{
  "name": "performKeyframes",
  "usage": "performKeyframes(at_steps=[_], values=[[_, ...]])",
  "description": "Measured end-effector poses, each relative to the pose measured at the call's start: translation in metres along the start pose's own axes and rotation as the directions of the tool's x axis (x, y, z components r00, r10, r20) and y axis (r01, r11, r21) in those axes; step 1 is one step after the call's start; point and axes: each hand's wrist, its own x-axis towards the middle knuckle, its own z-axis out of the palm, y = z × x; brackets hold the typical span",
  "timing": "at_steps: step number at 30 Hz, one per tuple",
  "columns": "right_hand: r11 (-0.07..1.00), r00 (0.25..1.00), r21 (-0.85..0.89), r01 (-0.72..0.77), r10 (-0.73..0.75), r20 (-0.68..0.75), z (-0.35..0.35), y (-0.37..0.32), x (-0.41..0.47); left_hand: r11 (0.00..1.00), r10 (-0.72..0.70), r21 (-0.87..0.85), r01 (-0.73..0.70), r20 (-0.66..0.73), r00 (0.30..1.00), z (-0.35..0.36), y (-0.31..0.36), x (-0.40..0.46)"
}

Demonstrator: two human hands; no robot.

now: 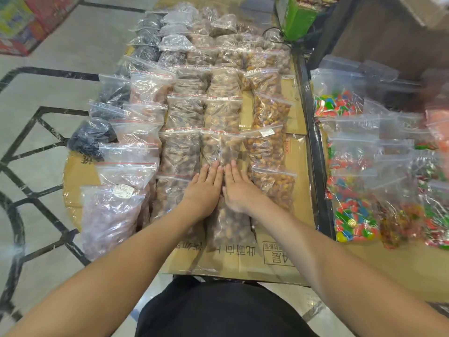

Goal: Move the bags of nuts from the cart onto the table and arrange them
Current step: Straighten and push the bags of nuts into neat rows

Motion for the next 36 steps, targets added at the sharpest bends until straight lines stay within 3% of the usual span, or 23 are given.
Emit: performKeyframes(at_steps=[4,8,13,16,21,26,30,33,36], values=[[0.991,0.989,-0.004,-0.134,0.134,0.055,-0.001,0.001,0.014,0.999,-0.022,0.039,0.018,0.105,0.994,-0.016,0.004,0.001],[0.996,0.995,-0.024,-0.085,0.086,0.056,-0.012,-0.005,-0.004,0.996,-0.056,0.072,0.052,0.058,0.997,-0.014,0.008,0.002],[1.000,0.948,0.012,0.018,-0.014,-0.319,-0.043,-0.005,-0.009,0.993,-0.023,0.113,0.027,-0.033,0.999,0.000,0.001,-0.007],[0.999,0.969,0.005,0.053,-0.050,-0.241,-0.063,-0.014,0.002,0.997,0.008,0.083,-0.004,-0.047,0.999,0.002,0.008,-0.009],[1.000,0.996,0.006,-0.016,0.016,-0.089,-0.059,-0.020,0.019,1.000,0.026,0.004,-0.026,0.018,1.000,0.002,0.005,-0.007],[0.982,0.982,0.179,0.052,-0.018,-0.187,-0.067,-0.014,0.004,0.997,0.072,-0.028,-0.071,0.028,0.997,-0.011,0.004,-0.011],[0.938,0.870,0.333,0.097,0.082,-0.486,-0.051,-0.007,-0.040,0.959,0.005,-0.278,-0.052,-0.167,0.986,-0.010,0.004,-0.029],[0.921,0.920,0.387,0.047,0.110,-0.376,-0.012,-0.003,-0.081,0.843,-0.134,-0.536,-0.040,-0.281,0.950,0.017,0.015,-0.057],[0.929,0.939,0.365,-0.057,0.174,-0.297,0.016,-0.005,-0.099,0.741,-0.243,-0.669,0.059,-0.186,0.952,0.038,0.032,-0.073]])
